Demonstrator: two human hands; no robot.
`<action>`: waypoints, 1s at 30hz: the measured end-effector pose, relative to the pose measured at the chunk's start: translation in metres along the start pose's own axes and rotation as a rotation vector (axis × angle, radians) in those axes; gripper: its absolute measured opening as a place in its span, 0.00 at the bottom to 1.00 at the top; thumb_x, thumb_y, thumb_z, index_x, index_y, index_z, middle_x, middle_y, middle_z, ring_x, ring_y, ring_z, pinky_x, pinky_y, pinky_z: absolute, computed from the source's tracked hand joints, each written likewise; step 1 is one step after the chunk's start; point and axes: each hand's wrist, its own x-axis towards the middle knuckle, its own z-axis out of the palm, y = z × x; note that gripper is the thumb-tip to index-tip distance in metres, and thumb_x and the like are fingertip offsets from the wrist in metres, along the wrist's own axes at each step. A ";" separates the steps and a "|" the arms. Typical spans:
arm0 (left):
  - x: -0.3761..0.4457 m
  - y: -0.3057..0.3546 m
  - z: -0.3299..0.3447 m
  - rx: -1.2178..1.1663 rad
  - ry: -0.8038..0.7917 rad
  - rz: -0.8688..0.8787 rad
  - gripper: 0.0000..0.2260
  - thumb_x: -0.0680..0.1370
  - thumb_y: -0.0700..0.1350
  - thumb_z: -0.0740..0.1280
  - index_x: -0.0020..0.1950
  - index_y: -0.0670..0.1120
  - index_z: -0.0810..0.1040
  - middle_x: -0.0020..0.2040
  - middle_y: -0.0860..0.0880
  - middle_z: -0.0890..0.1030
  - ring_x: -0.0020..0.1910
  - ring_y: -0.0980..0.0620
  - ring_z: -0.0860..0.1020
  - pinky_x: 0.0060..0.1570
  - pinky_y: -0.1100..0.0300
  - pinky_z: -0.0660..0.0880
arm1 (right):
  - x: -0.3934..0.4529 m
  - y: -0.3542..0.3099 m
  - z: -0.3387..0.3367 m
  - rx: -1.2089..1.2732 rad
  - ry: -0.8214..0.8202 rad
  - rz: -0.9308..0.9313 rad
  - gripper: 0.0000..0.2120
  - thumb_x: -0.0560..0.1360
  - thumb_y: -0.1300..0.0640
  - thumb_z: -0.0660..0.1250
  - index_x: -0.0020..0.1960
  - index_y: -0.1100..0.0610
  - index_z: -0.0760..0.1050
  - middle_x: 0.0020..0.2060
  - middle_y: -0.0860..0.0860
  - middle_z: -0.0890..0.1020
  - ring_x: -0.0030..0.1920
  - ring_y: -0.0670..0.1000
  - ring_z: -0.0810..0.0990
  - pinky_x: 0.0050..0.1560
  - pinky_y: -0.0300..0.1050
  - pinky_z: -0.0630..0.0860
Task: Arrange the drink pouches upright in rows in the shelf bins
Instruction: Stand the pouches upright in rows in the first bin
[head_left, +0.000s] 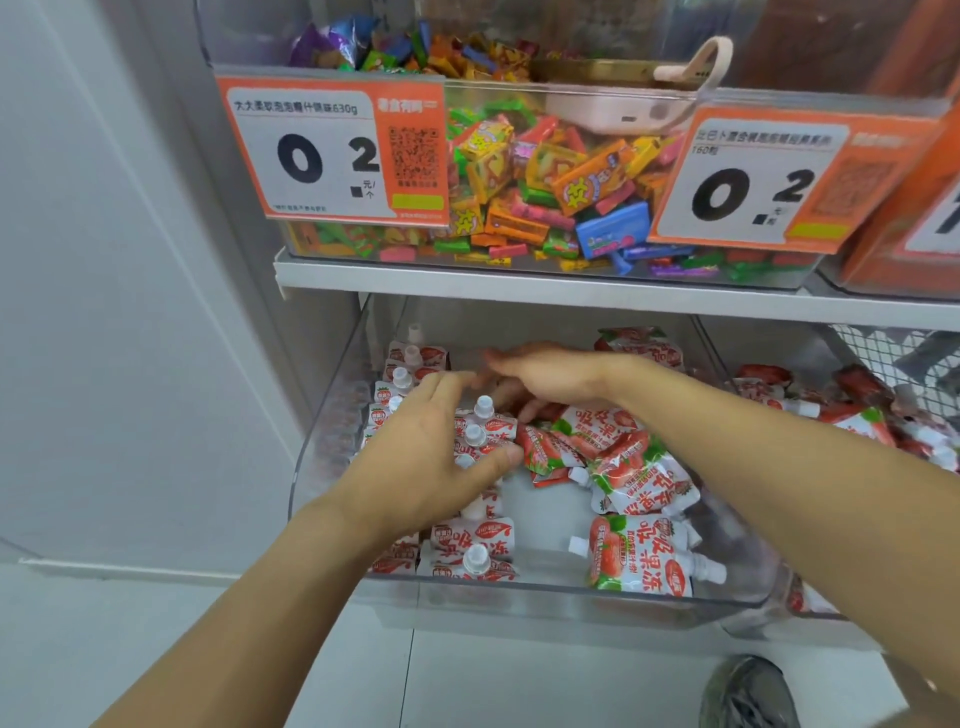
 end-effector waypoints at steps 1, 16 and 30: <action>0.005 0.000 0.001 -0.006 -0.017 -0.007 0.34 0.73 0.63 0.67 0.74 0.50 0.62 0.69 0.52 0.69 0.66 0.56 0.68 0.58 0.71 0.61 | 0.002 0.004 -0.003 0.055 0.052 -0.024 0.18 0.85 0.49 0.54 0.67 0.56 0.72 0.58 0.51 0.82 0.56 0.50 0.81 0.49 0.39 0.78; 0.019 -0.009 0.006 0.055 -0.150 -0.102 0.21 0.76 0.58 0.66 0.65 0.49 0.69 0.56 0.48 0.80 0.51 0.51 0.79 0.52 0.51 0.77 | 0.022 0.027 -0.020 -0.748 0.368 -0.136 0.13 0.76 0.47 0.70 0.58 0.48 0.76 0.52 0.48 0.81 0.50 0.51 0.79 0.47 0.46 0.77; 0.017 -0.014 0.006 0.049 -0.130 -0.054 0.18 0.78 0.57 0.64 0.64 0.50 0.70 0.53 0.51 0.81 0.48 0.52 0.79 0.48 0.53 0.77 | 0.025 0.011 -0.015 -0.293 0.187 -0.082 0.05 0.74 0.57 0.71 0.50 0.53 0.80 0.42 0.47 0.82 0.42 0.46 0.79 0.48 0.42 0.75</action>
